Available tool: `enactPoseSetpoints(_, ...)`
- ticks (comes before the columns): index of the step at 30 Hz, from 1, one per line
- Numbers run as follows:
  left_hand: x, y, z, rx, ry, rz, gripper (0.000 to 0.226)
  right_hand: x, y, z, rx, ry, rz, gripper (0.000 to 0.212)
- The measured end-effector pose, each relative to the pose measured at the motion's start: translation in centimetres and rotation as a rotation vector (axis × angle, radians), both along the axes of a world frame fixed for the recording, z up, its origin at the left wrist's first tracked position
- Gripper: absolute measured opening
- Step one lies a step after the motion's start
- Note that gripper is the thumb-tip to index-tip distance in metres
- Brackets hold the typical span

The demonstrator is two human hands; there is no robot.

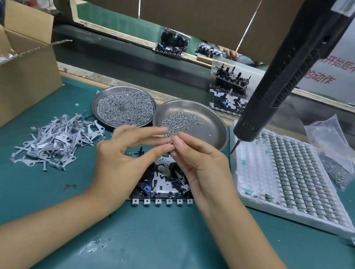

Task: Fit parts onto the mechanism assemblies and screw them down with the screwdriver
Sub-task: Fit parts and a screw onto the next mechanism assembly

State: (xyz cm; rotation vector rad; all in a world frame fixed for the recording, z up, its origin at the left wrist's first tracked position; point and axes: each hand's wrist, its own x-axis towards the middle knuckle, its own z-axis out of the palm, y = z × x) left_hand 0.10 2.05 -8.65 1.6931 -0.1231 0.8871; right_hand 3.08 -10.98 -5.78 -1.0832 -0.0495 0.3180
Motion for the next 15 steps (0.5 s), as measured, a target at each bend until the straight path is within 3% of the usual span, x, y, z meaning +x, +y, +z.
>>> enactPoseSetpoints(8,0.2,0.2,-0.3,0.083,-0.050,0.056,0.023,-0.2,-0.3,0.7,-0.015,0.029,0.064,0.012)
enactPoseSetpoints(15,0.7,0.5,-0.5,0.235,-0.035,0.070,0.024,-0.1,-0.5,1.3,-0.596,-0.389,0.008,0.030)
